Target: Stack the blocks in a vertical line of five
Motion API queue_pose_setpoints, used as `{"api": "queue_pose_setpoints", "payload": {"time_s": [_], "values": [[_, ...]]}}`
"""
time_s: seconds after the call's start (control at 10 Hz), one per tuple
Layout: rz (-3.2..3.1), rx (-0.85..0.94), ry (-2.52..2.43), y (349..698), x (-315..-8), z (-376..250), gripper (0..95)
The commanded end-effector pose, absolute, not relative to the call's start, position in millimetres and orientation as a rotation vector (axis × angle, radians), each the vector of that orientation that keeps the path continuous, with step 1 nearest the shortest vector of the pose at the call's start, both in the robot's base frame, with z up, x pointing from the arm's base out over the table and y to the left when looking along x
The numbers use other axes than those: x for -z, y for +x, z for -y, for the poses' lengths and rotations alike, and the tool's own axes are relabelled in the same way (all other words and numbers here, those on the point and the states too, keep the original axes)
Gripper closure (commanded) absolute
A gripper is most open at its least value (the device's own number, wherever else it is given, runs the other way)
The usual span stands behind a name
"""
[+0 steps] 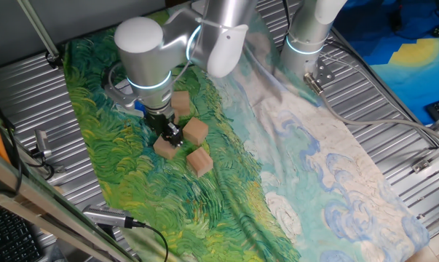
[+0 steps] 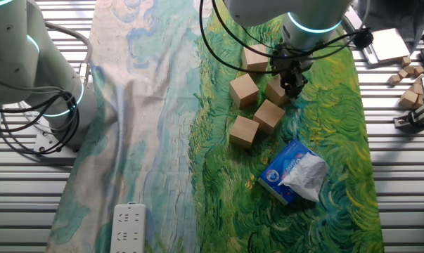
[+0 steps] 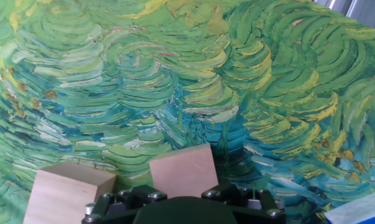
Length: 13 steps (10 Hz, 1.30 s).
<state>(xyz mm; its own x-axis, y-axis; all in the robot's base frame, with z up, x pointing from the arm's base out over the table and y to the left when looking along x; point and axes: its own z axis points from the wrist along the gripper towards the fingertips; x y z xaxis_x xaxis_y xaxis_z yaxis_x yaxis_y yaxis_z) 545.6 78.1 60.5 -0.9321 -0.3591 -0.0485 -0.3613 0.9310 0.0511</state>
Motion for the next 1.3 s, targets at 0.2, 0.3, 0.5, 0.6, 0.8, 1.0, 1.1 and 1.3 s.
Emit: {"api": "queue_pose_setpoints", "payload": {"time_s": [0.2, 0.3, 0.5, 0.6, 0.8, 1.0, 1.1, 1.3], "values": [[-3.056, -0.075, -0.55, 547.6, -65.3, -75.8, 57.0], [-3.054, -0.078, -0.554, 547.4, -64.6, -76.0, 57.0], [-3.049, -0.096, -0.568, 547.6, -65.5, -75.8, 38.0], [-3.05, -0.094, -0.571, 548.2, -67.4, -75.4, 38.0], [-3.05, -0.09, -0.568, 548.3, -67.9, -75.3, 38.0], [-3.049, -0.091, -0.568, 548.3, -67.9, -75.3, 38.0], [-3.05, -0.091, -0.567, 548.3, -67.9, -75.3, 38.0], [-3.049, -0.091, -0.57, 548.3, -67.8, -75.3, 38.0]]}}
